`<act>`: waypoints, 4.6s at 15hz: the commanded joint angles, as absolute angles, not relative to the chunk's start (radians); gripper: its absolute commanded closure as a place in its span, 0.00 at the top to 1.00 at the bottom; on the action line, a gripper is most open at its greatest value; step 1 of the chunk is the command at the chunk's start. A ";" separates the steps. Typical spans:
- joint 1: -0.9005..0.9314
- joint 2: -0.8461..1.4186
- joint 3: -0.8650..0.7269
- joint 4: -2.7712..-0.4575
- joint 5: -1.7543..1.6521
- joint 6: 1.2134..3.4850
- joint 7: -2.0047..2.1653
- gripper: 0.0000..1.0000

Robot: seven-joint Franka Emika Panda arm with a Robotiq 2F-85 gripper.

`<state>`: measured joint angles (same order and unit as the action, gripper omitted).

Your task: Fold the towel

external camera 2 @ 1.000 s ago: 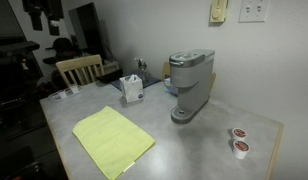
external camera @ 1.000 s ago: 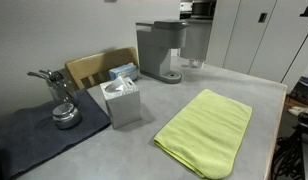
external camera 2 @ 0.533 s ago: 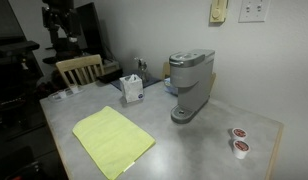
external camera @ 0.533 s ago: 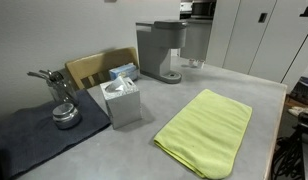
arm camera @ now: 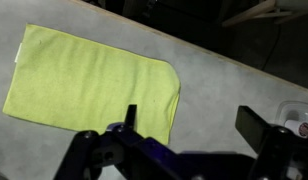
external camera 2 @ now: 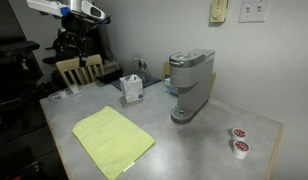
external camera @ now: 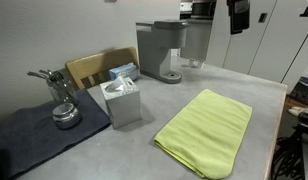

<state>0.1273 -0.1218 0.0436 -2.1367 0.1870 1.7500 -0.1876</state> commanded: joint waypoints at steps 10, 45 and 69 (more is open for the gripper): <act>0.114 -0.096 0.053 -2.129 0.249 1.774 -0.192 1.00; 0.135 0.183 0.133 -2.084 0.319 2.014 -0.007 1.00; 0.147 0.374 0.146 -2.033 0.285 2.008 0.007 1.00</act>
